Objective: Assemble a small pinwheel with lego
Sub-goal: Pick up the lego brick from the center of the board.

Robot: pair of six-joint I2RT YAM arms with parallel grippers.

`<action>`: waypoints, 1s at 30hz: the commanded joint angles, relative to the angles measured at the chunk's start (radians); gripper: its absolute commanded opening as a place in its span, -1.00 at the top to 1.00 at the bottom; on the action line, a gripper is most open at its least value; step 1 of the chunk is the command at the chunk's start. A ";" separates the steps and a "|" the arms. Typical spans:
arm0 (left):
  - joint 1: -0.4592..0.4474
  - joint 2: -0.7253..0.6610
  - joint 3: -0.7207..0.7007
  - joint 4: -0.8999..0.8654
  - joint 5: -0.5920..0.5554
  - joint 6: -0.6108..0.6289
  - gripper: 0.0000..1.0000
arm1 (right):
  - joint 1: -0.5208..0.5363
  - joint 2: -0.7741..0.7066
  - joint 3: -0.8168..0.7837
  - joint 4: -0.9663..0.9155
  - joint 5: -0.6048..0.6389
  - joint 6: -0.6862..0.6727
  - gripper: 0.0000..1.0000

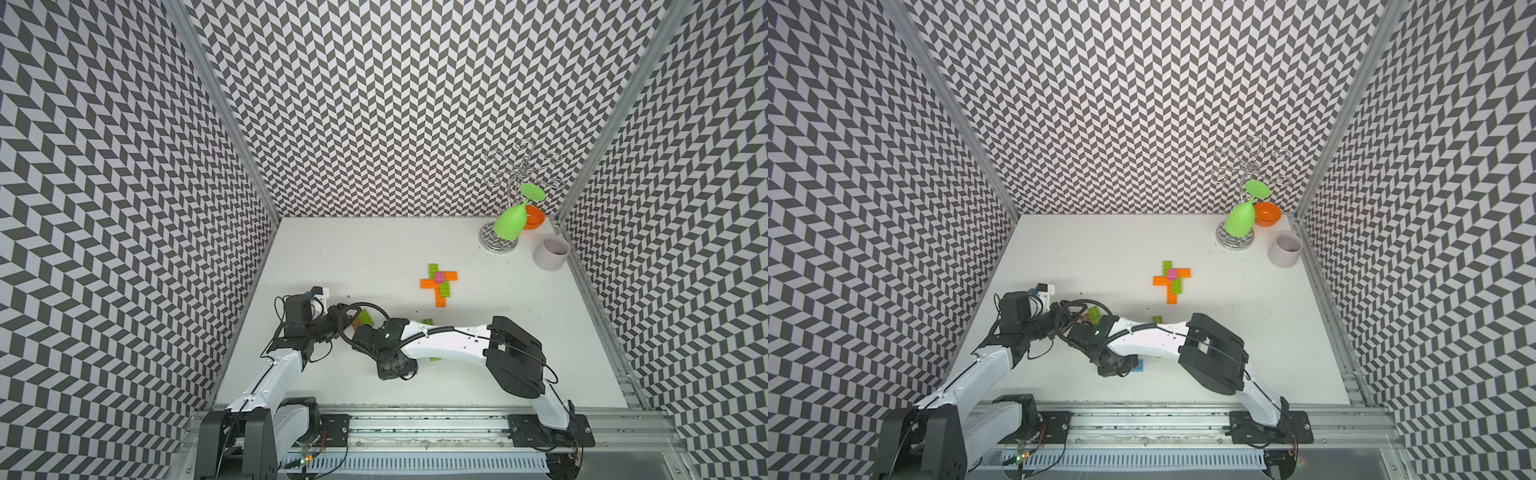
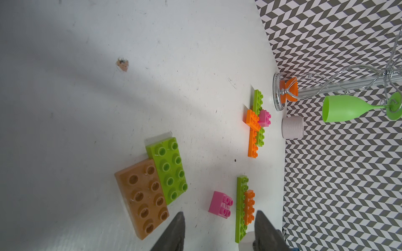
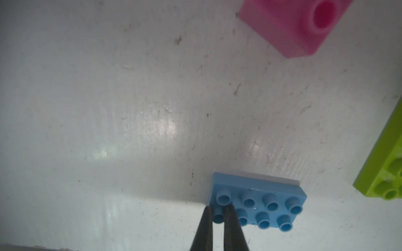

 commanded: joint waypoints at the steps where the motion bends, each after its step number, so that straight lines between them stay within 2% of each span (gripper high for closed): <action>1: 0.009 -0.007 0.016 -0.005 -0.007 0.016 -0.04 | -0.006 0.104 -0.059 0.008 0.033 -0.012 0.83; 12: 0.012 -0.026 0.014 -0.017 -0.015 0.015 -0.05 | -0.010 -0.045 0.053 0.025 0.056 -0.097 0.83; 20: -0.007 -0.029 0.014 -0.013 -0.026 0.028 -0.08 | -0.077 -0.157 0.033 0.034 0.058 -0.221 0.83; 23: -0.072 -0.010 0.025 -0.004 -0.064 0.031 -0.09 | -0.138 -0.205 -0.007 0.039 0.066 -0.292 0.83; 30: -0.313 0.064 0.048 0.118 -0.176 -0.020 -0.09 | -0.308 -0.248 -0.056 0.041 0.066 -0.478 0.83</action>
